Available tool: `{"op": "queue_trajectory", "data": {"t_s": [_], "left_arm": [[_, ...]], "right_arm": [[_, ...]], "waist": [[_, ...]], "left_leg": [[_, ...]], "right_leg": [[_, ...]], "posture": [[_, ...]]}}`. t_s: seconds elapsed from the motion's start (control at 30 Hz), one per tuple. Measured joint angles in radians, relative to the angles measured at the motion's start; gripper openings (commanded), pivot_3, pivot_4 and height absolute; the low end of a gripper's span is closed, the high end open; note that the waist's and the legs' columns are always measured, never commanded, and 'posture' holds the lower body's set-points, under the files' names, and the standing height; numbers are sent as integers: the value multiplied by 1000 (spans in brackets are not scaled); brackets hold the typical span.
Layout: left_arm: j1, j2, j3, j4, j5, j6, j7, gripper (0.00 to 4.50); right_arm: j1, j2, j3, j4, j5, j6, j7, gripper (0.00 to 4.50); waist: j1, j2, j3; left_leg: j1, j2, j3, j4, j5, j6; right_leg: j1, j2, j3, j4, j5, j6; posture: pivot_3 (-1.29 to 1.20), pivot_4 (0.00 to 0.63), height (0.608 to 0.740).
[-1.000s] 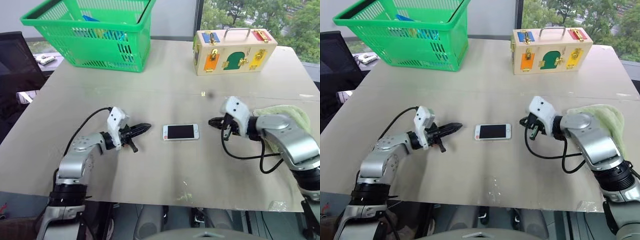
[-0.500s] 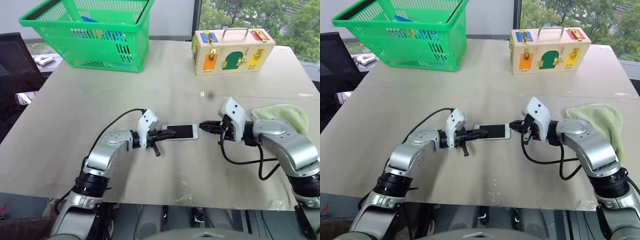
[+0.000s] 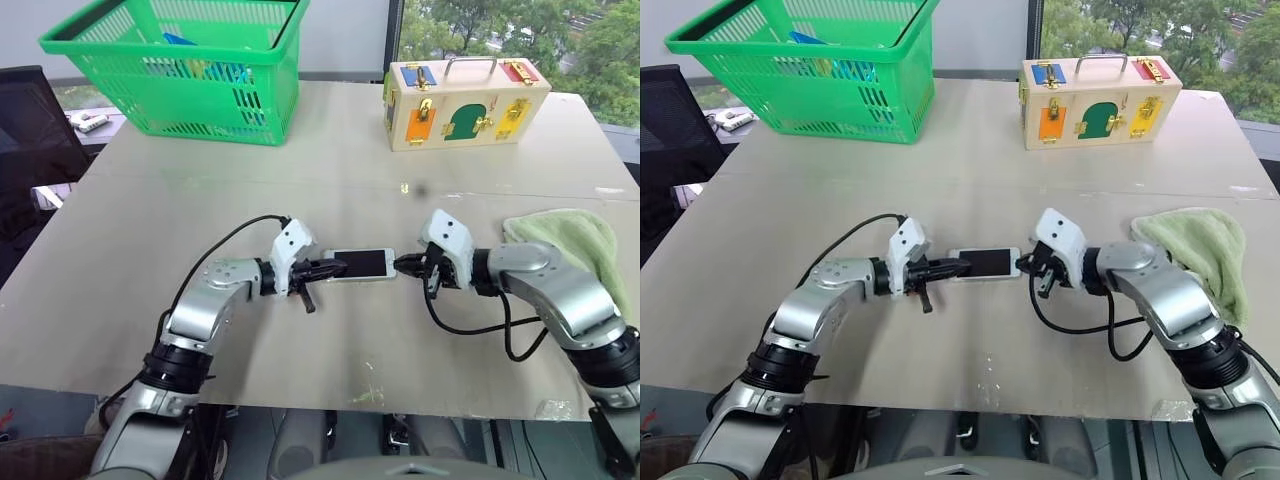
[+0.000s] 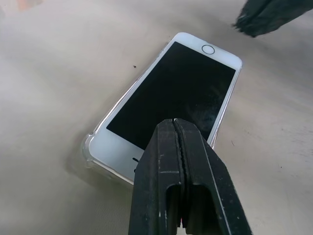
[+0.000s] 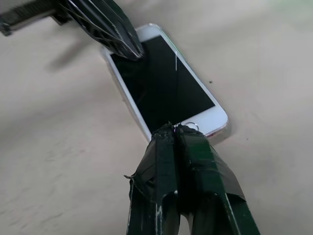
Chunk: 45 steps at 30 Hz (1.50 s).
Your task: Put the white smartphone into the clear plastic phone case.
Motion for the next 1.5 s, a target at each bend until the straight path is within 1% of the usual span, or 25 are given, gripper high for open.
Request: {"op": "queue_trajectory", "data": {"t_s": [0.23,0.43,0.5,0.53,0.57,0.8,0.9,1.1,1.37,1.5], "left_arm": [[19,-5,5,5,0,-33,2,0],[37,-16,3,4,1,-25,24,0],[44,-18,-2,1,1,-14,36,0],[48,-20,-5,-9,2,0,44,0],[50,-22,-5,-18,2,15,50,0],[54,-22,-9,-89,-1,129,87,0],[54,-25,-9,-114,-1,163,96,0],[54,-27,-9,-150,-5,218,109,0],[54,-31,-9,-148,-7,219,108,0],[54,-34,-9,-125,-6,203,104,0]], "right_arm": [[-72,63,70,146,-38,-26,16,29],[-151,64,153,232,-73,14,68,29],[-169,66,170,260,-86,19,80,29],[-174,67,178,272,-94,19,87,29],[-180,68,186,281,-102,19,93,29],[-230,75,231,341,-150,17,153,29],[-235,83,234,366,-160,10,168,29],[-234,94,235,387,-186,3,178,29],[-221,89,232,377,-199,-17,192,29],[-174,82,193,319,-193,-16,184,29]], "waist": [[0,0,-1],[0,-1,-18],[0,-2,-24],[2,-2,-25],[2,-2,-28],[2,-3,-42],[2,-4,-50],[3,-1,-56],[3,0,-58],[4,0,-56]], "left_leg": [[1,0,0,0,0,0],[4,0,0,0,0,0],[10,0,0,0,0,0],[15,1,-1,-2,-1,-1],[17,1,-2,-2,-3,-4],[18,0,-2,-4,-3,-5],[18,0,-2,-5,-3,-5],[18,0,-3,-6,-4,-5],[17,0,-3,-10,-4,-5],[16,0,-4,-11,-4,-5]], "right_leg": [[0,0,0,0,0,0],[4,0,0,0,0,0],[8,-1,-1,-1,0,0],[14,-2,-2,-3,-2,-3],[16,-2,-3,-5,-3,-4],[16,-5,-3,-6,-3,-4],[16,-5,-3,-7,-3,-4],[16,-7,-6,-9,-3,-4],[18,-8,-7,-16,-3,-4],[18,-9,-8,-17,-3,-4]], "posture": [[0,150,740],[0,150,740],[0,150,740],[0,150,740],[0,150,740],[0,150,740],[0,150,740],[0,150,740],[0,150,740],[0,150,740]]}}
